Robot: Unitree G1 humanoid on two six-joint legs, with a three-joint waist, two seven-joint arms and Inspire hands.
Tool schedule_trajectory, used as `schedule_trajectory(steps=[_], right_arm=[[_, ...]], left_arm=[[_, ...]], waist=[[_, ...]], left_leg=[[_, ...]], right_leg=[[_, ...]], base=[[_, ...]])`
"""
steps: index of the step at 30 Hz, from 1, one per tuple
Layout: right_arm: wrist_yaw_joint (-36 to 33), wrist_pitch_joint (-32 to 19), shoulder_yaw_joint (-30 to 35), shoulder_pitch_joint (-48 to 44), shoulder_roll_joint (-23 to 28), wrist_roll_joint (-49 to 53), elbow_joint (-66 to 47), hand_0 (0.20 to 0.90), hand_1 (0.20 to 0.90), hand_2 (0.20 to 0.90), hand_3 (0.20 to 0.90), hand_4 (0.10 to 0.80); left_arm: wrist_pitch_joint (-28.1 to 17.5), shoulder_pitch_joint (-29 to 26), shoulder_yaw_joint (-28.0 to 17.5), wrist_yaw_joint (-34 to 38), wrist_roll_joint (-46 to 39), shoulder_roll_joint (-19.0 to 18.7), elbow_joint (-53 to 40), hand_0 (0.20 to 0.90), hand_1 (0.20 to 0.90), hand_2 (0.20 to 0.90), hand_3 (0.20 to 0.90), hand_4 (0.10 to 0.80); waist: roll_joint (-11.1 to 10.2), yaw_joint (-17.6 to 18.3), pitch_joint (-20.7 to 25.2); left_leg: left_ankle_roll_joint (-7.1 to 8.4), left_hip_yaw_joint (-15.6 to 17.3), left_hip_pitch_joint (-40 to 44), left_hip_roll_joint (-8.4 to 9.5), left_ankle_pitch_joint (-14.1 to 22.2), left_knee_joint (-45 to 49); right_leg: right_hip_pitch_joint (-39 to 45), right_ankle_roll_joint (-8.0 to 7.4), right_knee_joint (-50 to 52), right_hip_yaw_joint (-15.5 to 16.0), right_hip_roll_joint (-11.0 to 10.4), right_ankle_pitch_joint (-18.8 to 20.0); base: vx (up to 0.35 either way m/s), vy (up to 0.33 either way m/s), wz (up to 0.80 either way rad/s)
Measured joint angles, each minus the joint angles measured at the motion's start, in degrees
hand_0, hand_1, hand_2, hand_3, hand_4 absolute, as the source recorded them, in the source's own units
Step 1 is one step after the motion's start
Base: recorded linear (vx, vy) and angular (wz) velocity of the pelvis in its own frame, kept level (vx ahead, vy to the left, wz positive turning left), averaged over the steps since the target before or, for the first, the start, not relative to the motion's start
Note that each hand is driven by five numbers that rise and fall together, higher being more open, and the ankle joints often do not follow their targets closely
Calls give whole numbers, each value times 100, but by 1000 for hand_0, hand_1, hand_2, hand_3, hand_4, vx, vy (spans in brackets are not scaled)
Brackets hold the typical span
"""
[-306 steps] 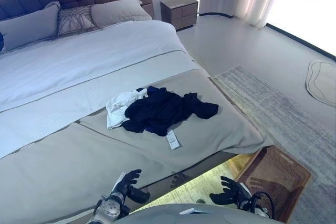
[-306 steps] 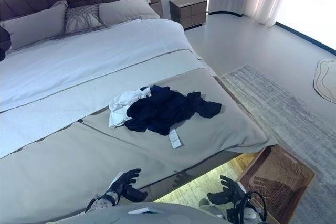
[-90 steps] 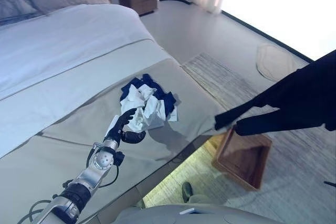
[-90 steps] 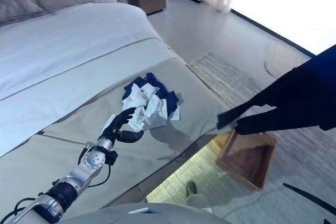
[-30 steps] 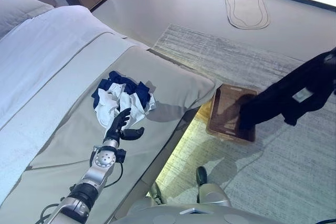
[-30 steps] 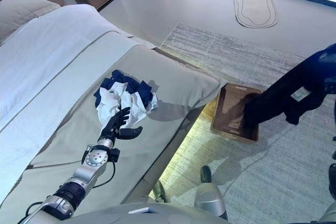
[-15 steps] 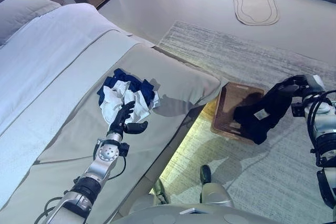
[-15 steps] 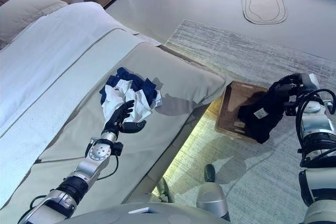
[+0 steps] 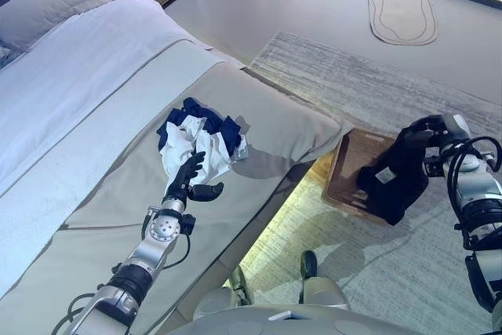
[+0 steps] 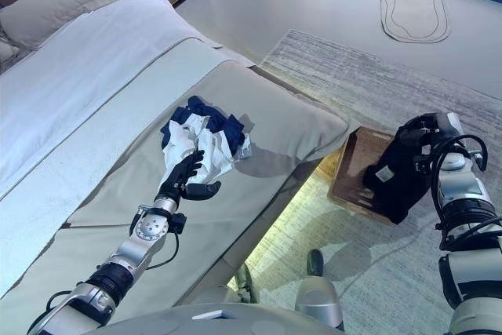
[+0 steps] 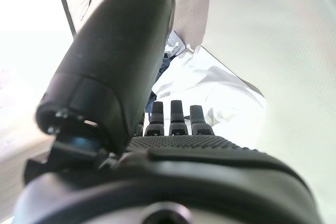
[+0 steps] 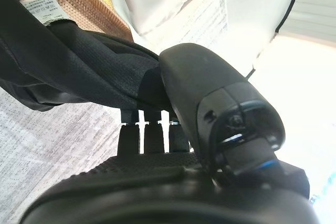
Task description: Pick up the clothes from the bed and place them into the basket
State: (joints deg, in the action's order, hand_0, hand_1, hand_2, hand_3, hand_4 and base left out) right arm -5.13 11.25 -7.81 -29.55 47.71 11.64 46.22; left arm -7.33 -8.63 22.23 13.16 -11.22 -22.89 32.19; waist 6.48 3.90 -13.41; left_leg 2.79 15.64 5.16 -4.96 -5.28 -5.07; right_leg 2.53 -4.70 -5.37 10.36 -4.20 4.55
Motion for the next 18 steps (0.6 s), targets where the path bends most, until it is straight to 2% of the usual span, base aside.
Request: schedule_trajectory(steps=[1, 2, 3, 4, 10, 18], right_arm=[[52, -2, -6, -19, -22, -104, 97, 316, 316, 316, 219, 119], [68, -2, -31, -21, -41, -183, 175, 512, 512, 512, 447, 347], [85, -2, -82, -24, -59, -252, 259, 815, 815, 815, 801, 701], [105, -3, -149, -26, -69, -342, 356, 900, 900, 900, 900, 800], [526, 31, -225, -25, -147, -750, 680, 900, 900, 900, 900, 800], [781, 97, -381, -25, -181, -775, 780, 900, 900, 900, 900, 800]], left_arm=[[0, -1, 0, 0, 1, 0, 0, 900, 900, 900, 900, 800], [0, -1, 2, -1, 2, 0, 0, 900, 900, 900, 900, 800], [0, -1, 2, -1, 3, 0, 0, 900, 900, 900, 900, 800], [-1, -3, 2, -1, 4, 0, -2, 900, 900, 900, 900, 800], [-1, 10, 1, -6, 7, -2, -2, 900, 900, 900, 900, 800], [-1, 10, 1, -152, 17, -4, -2, 900, 900, 900, 900, 800]], waist=[[0, 3, 0], [-1, 0, 0], [-1, -27, 0], [-1, -43, 0], [-5, -77, 4], [-14, -113, 5]], left_leg=[[0, -28, -4, -1, 0, 0], [0, -39, -5, -2, 0, 0], [0, -43, -6, -3, 0, 0], [0, -53, -9, -4, 0, 0], [-9, -127, -78, -3, -9, 0], [-12, -177, -51, -3, -12, 0]], right_leg=[[11, 0, 0, 29, 0, 0], [17, 0, 0, 45, 0, 0], [18, 0, 0, 61, -1, 0], [20, 0, 0, 89, -4, 0], [-1, 0, 0, 135, -11, 0], [52, 2, 1, 178, -6, 2]], base=[[-16, -10, 9], [-13, -8, 8], [-8, -7, 5], [-1, -8, 7], [-1, -3, 5], [3, -9, 2]])
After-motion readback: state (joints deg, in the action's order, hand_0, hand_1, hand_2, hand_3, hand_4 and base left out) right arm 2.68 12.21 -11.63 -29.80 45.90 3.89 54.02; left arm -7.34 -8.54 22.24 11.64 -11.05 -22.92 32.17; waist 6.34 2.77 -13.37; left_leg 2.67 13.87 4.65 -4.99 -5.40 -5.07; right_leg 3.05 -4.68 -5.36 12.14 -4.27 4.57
